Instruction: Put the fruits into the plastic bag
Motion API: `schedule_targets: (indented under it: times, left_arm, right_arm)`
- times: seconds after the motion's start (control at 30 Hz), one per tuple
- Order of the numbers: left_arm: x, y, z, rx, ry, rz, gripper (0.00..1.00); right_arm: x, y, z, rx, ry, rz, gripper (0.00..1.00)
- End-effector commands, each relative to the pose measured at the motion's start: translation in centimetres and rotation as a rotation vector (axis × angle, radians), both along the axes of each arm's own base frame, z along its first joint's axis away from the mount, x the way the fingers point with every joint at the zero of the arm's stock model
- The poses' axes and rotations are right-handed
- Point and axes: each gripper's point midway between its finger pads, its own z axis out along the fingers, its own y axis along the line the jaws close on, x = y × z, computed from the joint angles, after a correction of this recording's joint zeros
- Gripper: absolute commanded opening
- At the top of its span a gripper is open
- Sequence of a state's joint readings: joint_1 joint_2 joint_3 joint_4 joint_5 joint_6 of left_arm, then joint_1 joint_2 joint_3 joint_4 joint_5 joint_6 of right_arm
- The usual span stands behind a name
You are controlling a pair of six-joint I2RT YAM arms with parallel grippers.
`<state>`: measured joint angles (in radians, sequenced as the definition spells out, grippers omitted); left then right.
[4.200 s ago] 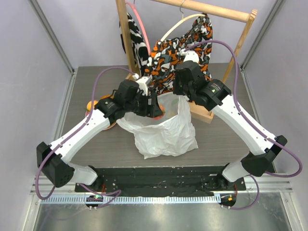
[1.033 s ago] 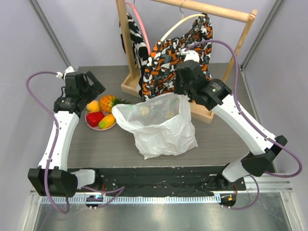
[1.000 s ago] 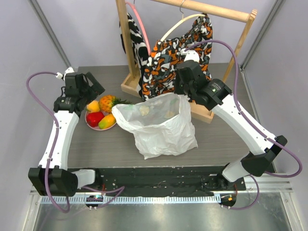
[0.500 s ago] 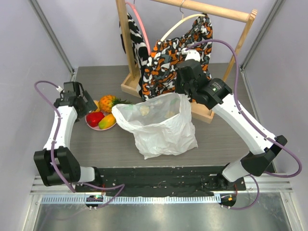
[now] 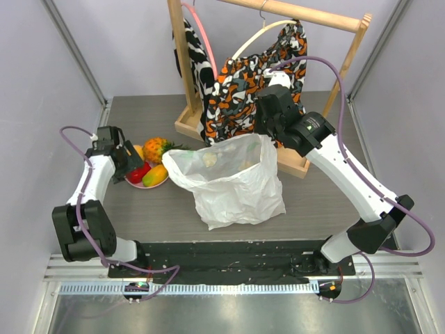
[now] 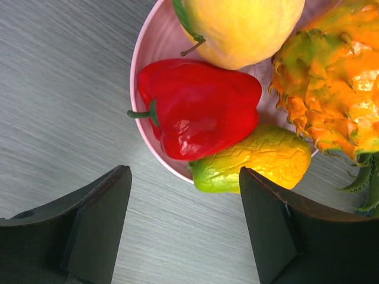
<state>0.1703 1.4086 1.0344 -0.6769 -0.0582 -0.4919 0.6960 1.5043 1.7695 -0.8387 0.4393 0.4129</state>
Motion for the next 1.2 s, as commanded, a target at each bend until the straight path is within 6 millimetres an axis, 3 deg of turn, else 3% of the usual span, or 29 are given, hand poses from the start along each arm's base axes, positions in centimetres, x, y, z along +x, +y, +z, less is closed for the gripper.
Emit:
schedule_targets:
  times: [0.0,0.33,0.6,0.93,1.17]
  left_arm:
    - [1.4,-0.1,-0.2,-0.029,-0.037,0.000,0.77]
    - [2.6,0.2,-1.9,-0.025,-0.038,-0.003,0.73]
    - [4.2,0.6,-1.8,-0.013,-0.066,-0.013,0.73]
    - [4.3,0.7,-2.5,-0.008,-0.040,-0.012,0.67]
    - [3.6,0.9,-2.5,0.002,-0.019,-0.013,0.50]
  right_arm:
    - [0.7,-0.3,2.3,0.025,-0.062,-0.016,0.01]
    - [1.0,-0.2,2.1,0.026,-0.058,-0.011,0.01]
    - [1.1,-0.3,2.2,0.028,-0.058,-0.013,0.01]
    - [1.3,-0.4,2.1,0.027,-0.055,-0.017,0.01]
    - [1.6,-0.1,2.1,0.026,-0.054,-0.005,0.01]
